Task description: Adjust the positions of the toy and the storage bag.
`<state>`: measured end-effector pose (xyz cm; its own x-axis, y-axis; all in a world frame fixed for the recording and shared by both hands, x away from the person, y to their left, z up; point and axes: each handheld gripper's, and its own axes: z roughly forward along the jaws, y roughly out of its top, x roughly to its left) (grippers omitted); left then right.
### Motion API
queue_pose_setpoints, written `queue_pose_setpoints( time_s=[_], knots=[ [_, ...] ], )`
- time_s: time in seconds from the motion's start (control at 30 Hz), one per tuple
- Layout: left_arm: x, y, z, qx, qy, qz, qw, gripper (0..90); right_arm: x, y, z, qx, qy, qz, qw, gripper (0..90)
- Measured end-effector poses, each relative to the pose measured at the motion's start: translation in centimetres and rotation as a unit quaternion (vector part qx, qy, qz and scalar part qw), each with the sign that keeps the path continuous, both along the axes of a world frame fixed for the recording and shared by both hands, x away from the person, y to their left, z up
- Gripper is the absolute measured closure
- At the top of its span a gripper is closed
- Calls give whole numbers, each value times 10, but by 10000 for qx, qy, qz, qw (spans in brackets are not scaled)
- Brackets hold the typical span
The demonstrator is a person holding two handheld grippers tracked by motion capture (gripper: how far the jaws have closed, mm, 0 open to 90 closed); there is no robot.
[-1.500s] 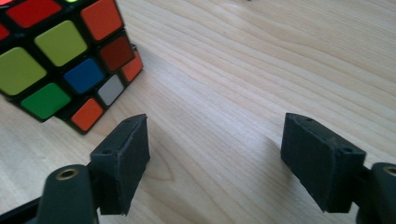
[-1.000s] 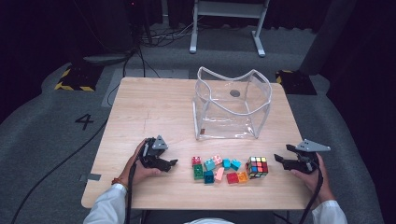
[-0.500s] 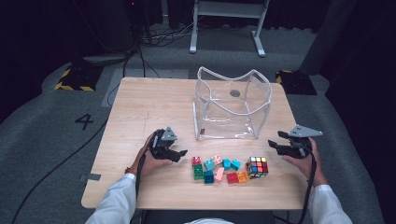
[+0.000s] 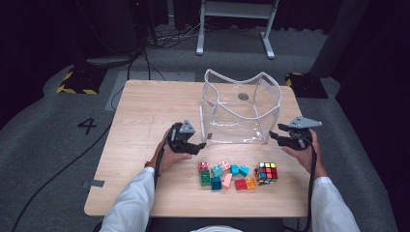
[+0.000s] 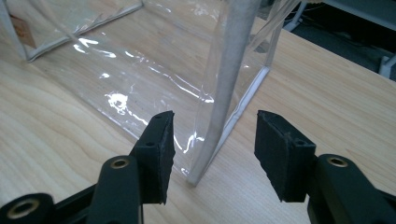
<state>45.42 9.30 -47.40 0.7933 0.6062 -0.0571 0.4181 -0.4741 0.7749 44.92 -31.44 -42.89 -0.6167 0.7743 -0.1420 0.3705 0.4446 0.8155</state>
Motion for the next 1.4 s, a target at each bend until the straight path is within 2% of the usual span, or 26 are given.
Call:
queue_pose_setpoints(
  time_s=[0.03,0.1,0.17,0.2,0.27,0.3,0.37,0.4,0.43,0.5,0.53,0.57,0.6,0.63,0.67,0.77,0.8,0.83,0.9,0.93,0.97,1.0,1.07,1.17,1.3,1.4],
  knots=[
    [2,-3,2,56,-138,22,9999,289,1,0,1,-22,-37,15,10000,492],
    [4,-6,2,-2,-78,-2,10000,299,2,2,1,11,-51,16,10000,517],
    [6,-12,6,1,-139,-23,9999,316,4,2,1,6,-32,8,10000,522],
    [8,-15,8,1,-196,19,9998,330,6,2,0,76,19,37,10000,559],
    [12,-20,11,-83,-182,27,9998,341,7,3,0,136,11,33,9999,575],
    [13,-22,13,-165,-142,23,9998,377,10,4,1,172,13,94,9998,606],
    [16,-26,17,-177,-272,31,9995,392,11,6,2,172,-2,88,9998,634],
    [16,-29,18,-202,-251,10,9995,439,12,8,2,221,0,84,9997,671],
    [16,-34,21,-175,-339,-57,9993,506,12,8,2,211,-5,139,9997,691],
    [16,-36,22,-153,-374,-83,9991,612,11,11,2,77,-82,76,9999,746],
    [16,-40,23,-52,-435,-40,9990,663,10,11,2,73,-90,65,9999,779],
    [16,-40,23,-52,-435,-40,9990,704,10,11,2,73,-90,65,9999,779],
    [17,-41,23,95,-571,121,9982,759,10,8,2,85,-89,97,9999,828],
    [18,-39,24,99,-574,44,9983,809,10,8,2,149,-92,91,9998,853],
    [18,-38,24,51,-496,12,9988,827,9,7,2,154,-102,114,9998,870],
    [19,-33,25,98,-533,45,9985,843,7,7,1,194,-111,246,9994,875],
    [18,-32,24,-4,-437,63,9990,843,7,7,1,194,-111,246,9994,875],
    [16,-27,25,49,-510,87,9987,844,3,10,1,169,-109,356,9992,875],
    [13,-22,25,38,-523,72,9986,843,-2,12,1,192,-85,472,9987,875],
    [12,-19,25,1,-434,5,9991,842,-4,12,1,218,-66,549,9982,876],
    [12,-19,25,1,-434,5,9991,842,-7,13,1,229,-70,603,9979,875],
    [9,-13,26,2,-483,15,9988,841,-10,14,1,257,-60,637,9976,875],
    [5,-8,27,-59,-441,5,9990,838,-15,15,1,310,-38,732,9968,875],
    [2,-4,27,-96,-461,16,9989,835,-22,16,0,328,-45,847,9959,875],
    [-8,1,27,-170,-386,-5,9991,823,-31,19,-1,336,-66,946,9949,875],
    [-15,4,27,-192,-373,-112,9991,820,-37,18,-1,362,-57,1014,9942,875]
  ],
)
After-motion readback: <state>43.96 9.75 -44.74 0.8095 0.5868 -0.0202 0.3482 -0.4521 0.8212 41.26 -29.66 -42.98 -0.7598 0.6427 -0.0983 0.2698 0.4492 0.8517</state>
